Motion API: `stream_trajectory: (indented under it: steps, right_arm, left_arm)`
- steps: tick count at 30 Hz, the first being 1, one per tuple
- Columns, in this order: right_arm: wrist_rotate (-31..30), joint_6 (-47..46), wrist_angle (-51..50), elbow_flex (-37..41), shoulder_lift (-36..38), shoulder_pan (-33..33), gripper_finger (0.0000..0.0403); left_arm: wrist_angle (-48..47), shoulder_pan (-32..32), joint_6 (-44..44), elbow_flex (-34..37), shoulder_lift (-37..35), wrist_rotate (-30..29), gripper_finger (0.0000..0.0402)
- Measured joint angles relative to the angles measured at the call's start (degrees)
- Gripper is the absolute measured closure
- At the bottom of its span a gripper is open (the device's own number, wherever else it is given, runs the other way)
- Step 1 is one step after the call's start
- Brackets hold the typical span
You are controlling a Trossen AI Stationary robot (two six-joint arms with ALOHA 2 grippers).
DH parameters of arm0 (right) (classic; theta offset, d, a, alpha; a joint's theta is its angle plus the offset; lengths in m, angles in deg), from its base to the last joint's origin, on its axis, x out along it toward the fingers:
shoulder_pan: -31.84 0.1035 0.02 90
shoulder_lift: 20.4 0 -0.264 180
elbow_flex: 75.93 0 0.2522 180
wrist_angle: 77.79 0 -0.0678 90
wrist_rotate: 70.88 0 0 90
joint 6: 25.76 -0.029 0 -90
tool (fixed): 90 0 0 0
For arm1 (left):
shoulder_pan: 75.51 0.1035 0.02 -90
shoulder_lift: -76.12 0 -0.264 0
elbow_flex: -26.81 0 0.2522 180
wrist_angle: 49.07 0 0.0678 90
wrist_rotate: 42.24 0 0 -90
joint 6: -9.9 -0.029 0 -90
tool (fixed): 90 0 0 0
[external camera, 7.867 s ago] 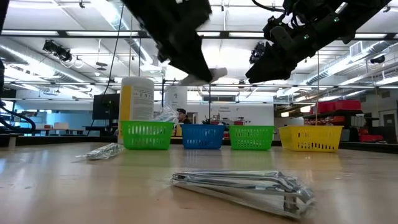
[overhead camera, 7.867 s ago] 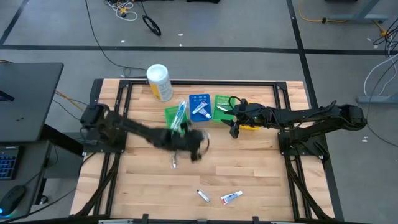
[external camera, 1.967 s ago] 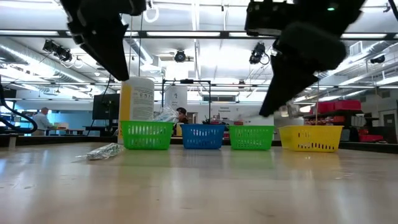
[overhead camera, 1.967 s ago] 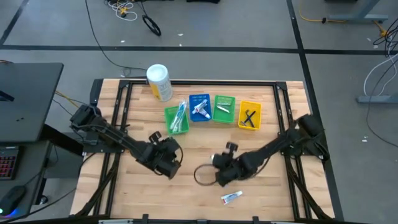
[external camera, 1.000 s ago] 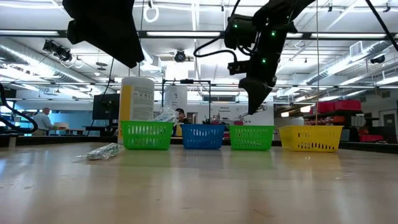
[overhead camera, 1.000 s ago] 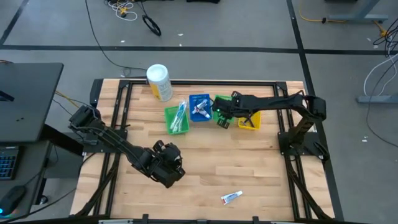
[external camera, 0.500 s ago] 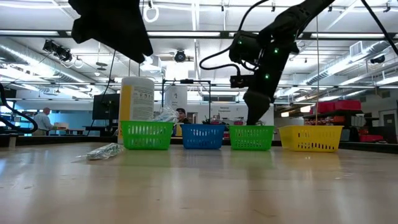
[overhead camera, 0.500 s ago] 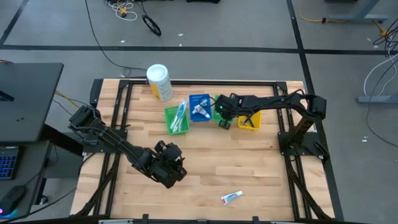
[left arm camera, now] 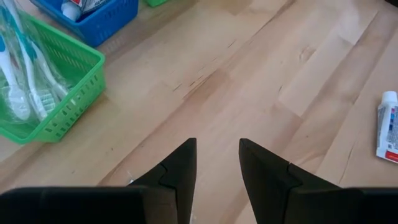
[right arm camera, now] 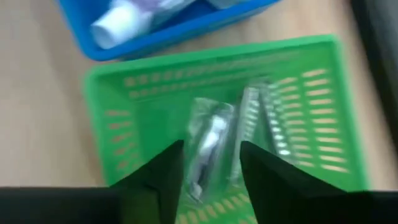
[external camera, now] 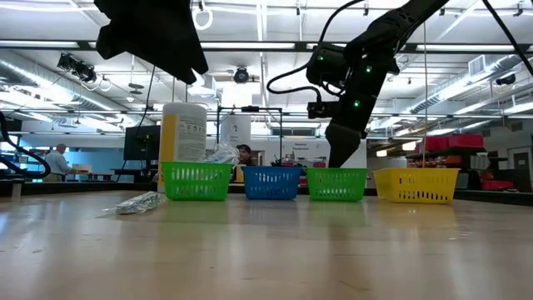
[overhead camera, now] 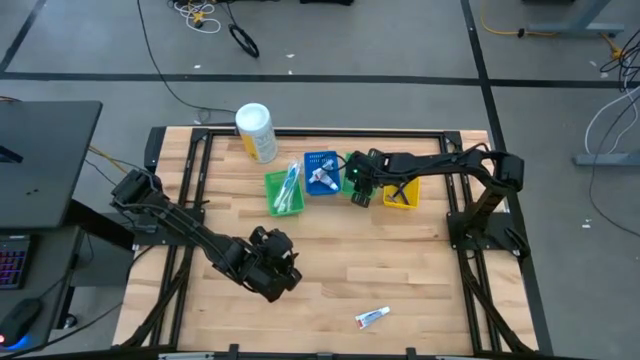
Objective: Pick & Place Travel size toiletries
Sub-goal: Put the white toothpaste into the blue basket
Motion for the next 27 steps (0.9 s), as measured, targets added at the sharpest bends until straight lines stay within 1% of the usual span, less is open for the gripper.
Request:
stream_trajectory:
  steps: [4, 5, 7, 10, 14, 18, 20, 22, 25, 27]
  right_arm:
    - [-8.28, -1.90, -0.68, 0.00, 1.44, 1.81, 0.0215]
    - [-9.47, -2.34, -0.78, -0.03, 1.86, 2.52, 0.0213]
    - [-9.14, -3.03, -1.62, -0.13, 2.95, 4.07, 0.0213]
    - [-4.79, -6.17, -1.47, -0.24, 5.04, 6.63, 0.0213]
    - [5.77, -9.12, -1.47, -0.30, 6.94, 10.21, 0.0213]
    - [13.69, -9.16, -2.57, -0.37, 7.14, 14.10, 0.0213]
    - [14.90, -8.28, -3.88, -0.37, 7.14, 16.55, 0.0213]
    - [14.18, -7.63, -6.65, -0.37, 7.13, 19.57, 0.0213]
    - [14.22, -5.89, -10.41, -0.37, 7.11, 25.06, 0.0212]
    - [15.59, -5.93, -12.77, -0.26, 7.11, 29.06, 0.0212]
  left_arm:
    - [-0.60, 0.00, 0.00, 0.00, 0.00, 1.08, 0.0274]
    - [-0.93, 0.06, 0.00, 0.00, 0.00, 1.49, 0.0274]
    - [-1.21, 0.12, 0.00, 0.00, 0.00, 2.67, 0.0274]
    - [-1.12, 0.26, 0.37, 0.00, 0.00, 3.78, 0.0274]
    - [-1.18, 0.26, 2.98, 0.00, 0.00, 5.19, 0.0274]
    - [-1.14, 0.26, 3.35, 0.00, 0.00, 7.07, 0.0274]
    - [-1.12, 0.25, 3.35, 0.00, 0.02, 7.06, 0.0274]
    - [-1.05, 0.26, 2.97, 0.00, 0.02, 6.69, 0.0274]
    - [-1.07, 0.26, 1.82, 0.00, 0.02, 6.37, 0.0274]
    - [-1.07, 0.26, 1.21, 0.00, 0.02, 6.36, 0.0274]
